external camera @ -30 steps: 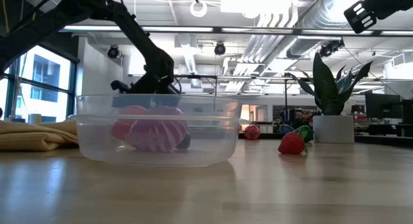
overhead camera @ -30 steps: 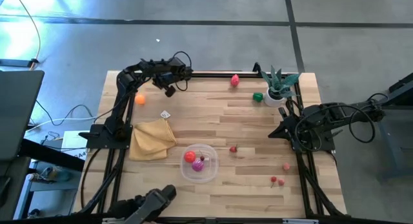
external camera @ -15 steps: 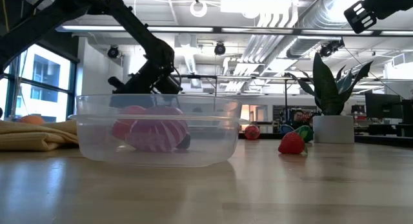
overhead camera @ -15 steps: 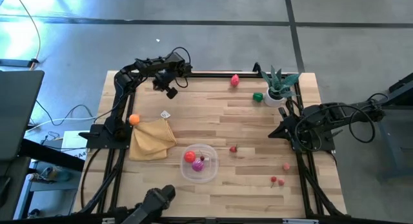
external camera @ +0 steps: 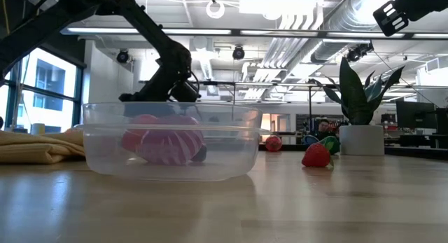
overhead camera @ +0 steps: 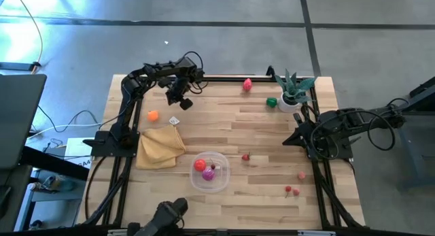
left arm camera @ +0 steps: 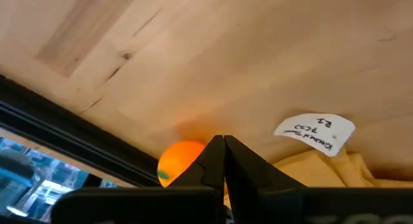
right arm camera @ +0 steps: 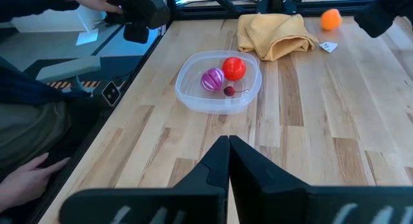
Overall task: Pick and placing Produce into tupperware
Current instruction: Put the orange into the transparent bin
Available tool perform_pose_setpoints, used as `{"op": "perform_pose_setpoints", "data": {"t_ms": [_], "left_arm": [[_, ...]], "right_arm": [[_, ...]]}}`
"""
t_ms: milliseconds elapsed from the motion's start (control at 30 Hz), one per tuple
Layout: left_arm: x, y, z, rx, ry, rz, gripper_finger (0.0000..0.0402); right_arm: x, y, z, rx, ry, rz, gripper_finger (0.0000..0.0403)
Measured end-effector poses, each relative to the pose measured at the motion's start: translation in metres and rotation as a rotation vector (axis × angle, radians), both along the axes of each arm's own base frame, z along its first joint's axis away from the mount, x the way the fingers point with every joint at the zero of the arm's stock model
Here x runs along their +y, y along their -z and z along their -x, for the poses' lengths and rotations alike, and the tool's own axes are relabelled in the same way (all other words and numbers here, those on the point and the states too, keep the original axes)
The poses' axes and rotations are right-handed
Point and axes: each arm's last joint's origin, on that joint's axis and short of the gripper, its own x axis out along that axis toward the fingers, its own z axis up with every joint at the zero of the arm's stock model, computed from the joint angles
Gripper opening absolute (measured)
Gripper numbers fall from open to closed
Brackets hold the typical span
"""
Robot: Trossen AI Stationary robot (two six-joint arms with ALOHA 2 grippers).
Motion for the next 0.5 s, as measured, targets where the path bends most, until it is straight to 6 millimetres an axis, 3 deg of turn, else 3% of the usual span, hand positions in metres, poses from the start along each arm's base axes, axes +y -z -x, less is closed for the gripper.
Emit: {"op": "perform_pose_setpoints", "data": {"t_ms": [267, 500], "left_arm": [[0.005, -0.011, -0.008, -0.156, 0.109, 0.077, 0.0], [0.011, -0.037, -0.027, -0.214, 0.232, -0.025, 0.0001]], "right_arm": [[0.0, 0.0, 0.0, 0.0, 0.0, 0.0, 0.0], [0.0, 0.0, 0.0, 0.0, 0.0, 0.0, 0.0]]}}
